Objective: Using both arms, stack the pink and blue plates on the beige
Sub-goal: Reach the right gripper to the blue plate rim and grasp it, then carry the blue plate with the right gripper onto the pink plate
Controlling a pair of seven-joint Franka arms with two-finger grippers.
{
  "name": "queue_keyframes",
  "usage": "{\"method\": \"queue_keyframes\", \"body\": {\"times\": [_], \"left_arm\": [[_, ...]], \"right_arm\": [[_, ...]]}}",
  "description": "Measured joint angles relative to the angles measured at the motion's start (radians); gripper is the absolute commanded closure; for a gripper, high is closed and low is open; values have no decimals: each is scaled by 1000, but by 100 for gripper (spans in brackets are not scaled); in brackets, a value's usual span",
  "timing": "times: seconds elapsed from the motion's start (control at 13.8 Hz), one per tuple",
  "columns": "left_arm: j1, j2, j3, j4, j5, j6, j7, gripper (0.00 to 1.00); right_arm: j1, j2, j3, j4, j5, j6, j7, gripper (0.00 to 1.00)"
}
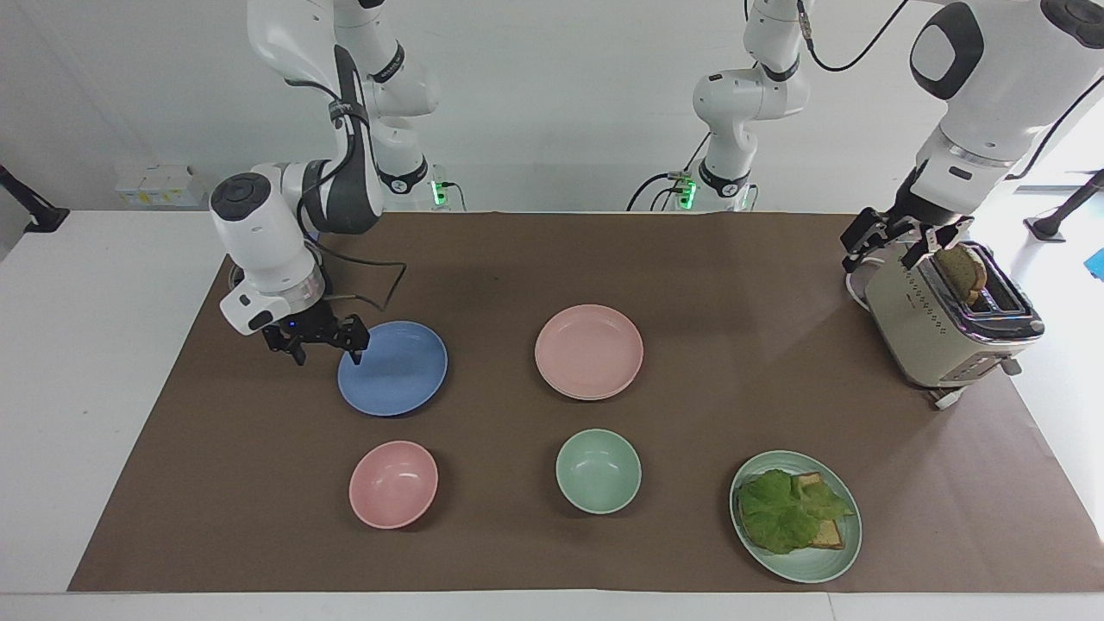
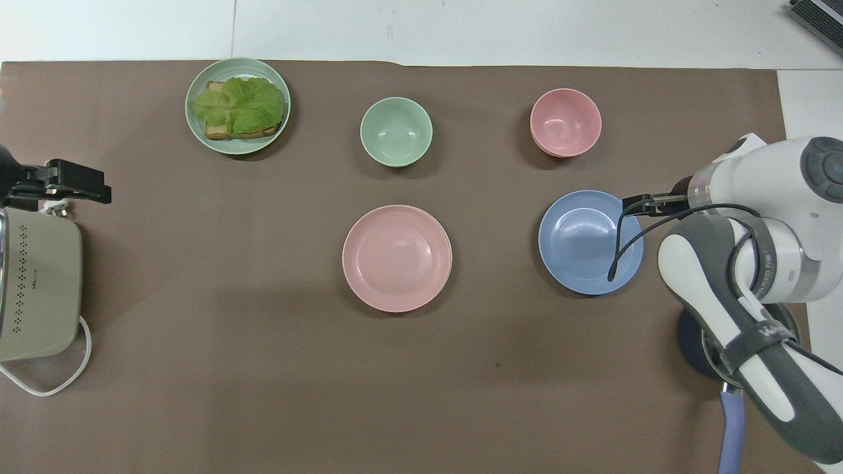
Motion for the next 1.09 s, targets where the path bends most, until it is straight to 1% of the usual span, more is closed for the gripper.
{"method": "queue_keyframes", "body": {"times": [0.14,0.22,0.36,0.43,0.51,0.58,0.72,0.8,1.09], "left_arm": [[0,0,0,0,0,0,0,0],[0,0,0,0,0,0,0,0],[0,0,0,0,0,0,0,0],[0,0,0,0,0,0,0,0],[0,0,0,0,0,0,0,0],[0,0,0,0,0,0,0,0],[0,0,0,0,0,0,0,0],[0,0,0,0,0,0,0,0],[0,0,0,0,0,0,0,0]], "right_arm": [[-19,24,0,-25,84,36,-76,8],[-29,32,-1,-41,130,51,-125,13],[-49,50,-1,-76,192,103,-218,27],[-56,61,-1,-87,203,127,-244,36],[-60,68,-1,-91,207,136,-253,49],[-60,71,-1,-93,208,138,-254,65],[-60,71,2,-95,216,138,-254,92],[-60,71,3,-97,235,138,-255,100],[-58,63,5,-102,263,137,-257,100]]}}
